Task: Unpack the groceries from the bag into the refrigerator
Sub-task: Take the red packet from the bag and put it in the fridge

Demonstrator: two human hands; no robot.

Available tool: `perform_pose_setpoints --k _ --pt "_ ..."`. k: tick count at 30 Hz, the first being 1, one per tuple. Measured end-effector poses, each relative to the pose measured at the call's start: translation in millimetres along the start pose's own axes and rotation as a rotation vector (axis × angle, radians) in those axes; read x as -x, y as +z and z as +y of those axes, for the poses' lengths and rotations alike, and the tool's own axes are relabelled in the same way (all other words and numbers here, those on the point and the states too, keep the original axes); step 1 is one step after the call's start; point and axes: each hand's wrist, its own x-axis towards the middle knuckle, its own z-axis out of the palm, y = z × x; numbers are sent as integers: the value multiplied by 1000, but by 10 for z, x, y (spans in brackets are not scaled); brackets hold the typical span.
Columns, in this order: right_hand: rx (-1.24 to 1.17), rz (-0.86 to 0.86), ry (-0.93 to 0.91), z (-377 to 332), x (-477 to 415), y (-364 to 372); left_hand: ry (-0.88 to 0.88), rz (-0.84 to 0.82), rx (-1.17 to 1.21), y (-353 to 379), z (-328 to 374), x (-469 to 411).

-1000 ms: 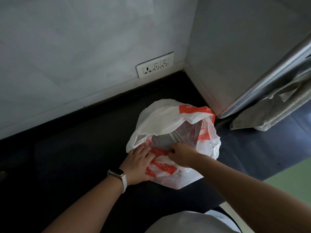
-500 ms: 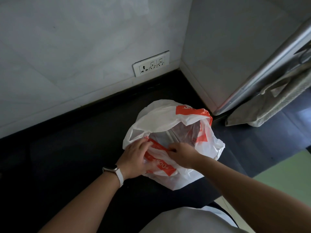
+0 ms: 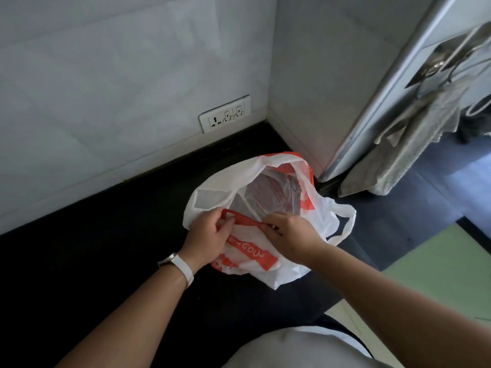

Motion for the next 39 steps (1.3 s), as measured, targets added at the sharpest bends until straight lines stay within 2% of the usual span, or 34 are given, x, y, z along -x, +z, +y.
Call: perform_pose_setpoints --k 9,13,17,20,23,26,28,31,39 --pt "180 217 -67 -84 40 -371 237 115 -31 -168 456 41" --pt "71 383 45 -148 63 -425 165 77 -5 -216 636 58" --pt "-61 449 156 -173 100 -426 37 62 66 -173 633 73" --pt "-252 426 239 -251 139 -442 -53 76 163 -126 637 101" --pt "-457 406 342 -317 132 -446 -139 63 382 -80 677 120" --pt "-539 374 367 -327 123 -464 -188 39 549 -74 689 93" --pt "-553 330 366 -314 137 -470 -205 -39 643 -78 706 64" --pt "-544 300 393 -228 174 -449 -210 -97 592 -63 743 26" --pt "-139 12 428 253 510 -137 -220 108 561 -8 746 -61"
